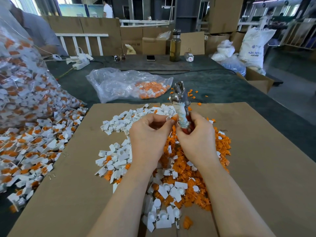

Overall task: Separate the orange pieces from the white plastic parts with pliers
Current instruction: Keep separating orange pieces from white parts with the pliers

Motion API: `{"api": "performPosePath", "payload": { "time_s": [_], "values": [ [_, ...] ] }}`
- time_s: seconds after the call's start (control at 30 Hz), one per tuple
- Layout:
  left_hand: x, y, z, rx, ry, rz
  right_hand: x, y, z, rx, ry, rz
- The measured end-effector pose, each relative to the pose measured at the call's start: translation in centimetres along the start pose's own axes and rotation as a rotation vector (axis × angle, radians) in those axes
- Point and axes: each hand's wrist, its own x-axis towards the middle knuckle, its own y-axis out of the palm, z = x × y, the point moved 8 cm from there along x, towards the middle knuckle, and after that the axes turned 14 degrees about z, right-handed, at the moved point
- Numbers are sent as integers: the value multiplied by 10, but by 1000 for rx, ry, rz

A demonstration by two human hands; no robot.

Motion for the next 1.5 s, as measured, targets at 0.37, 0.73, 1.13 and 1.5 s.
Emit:
{"api": "performPosePath", "payload": {
  "time_s": [0.37,0.73,1.13,1.5],
  "values": [
    [0,-1,0,-22,-24,6,-1,-2,7,-15,-68,-6],
    [2,-7,6,-343,-40,17,3,2,-10,107,42,139],
    [6,-25,4,-364,-6,-38,3,17,-9,82,72,364],
    [1,-4,-1,-33,-15,0,1,1,-3,97,20,41]
  ]
}}
